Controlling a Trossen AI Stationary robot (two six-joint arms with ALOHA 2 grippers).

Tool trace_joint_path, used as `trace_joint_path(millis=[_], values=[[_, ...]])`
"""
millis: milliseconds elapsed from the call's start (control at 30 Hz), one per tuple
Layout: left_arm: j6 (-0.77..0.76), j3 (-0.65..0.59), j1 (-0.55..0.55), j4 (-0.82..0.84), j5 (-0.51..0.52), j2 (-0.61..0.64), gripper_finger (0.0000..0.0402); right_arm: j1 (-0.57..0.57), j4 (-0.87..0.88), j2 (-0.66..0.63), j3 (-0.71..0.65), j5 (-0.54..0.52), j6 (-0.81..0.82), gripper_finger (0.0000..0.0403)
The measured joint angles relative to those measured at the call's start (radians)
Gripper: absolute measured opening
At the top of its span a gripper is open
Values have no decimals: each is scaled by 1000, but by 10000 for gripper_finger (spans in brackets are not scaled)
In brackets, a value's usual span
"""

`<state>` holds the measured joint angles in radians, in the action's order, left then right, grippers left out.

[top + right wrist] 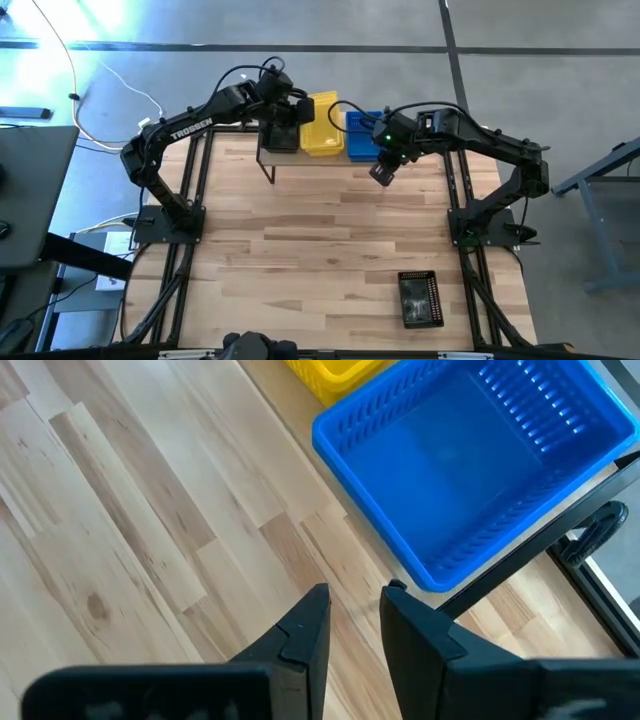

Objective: Stack baskets on shelf by color
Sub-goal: Stack the yellow bin on top of the yellow bins on the shelf

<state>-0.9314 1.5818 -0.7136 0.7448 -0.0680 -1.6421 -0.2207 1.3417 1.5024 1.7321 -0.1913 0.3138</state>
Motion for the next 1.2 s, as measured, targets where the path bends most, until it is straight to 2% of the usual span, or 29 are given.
trace_joint_path(millis=[267,1067,1200], values=[[0,0,0,0,5,0,42,0,13,0,0,0,0,78],[-12,0,0,-54,-16,1,45,0,17,0,0,0,-5,78],[0,0,0,-54,-15,1,58,0,17,0,0,0,-4,78]])
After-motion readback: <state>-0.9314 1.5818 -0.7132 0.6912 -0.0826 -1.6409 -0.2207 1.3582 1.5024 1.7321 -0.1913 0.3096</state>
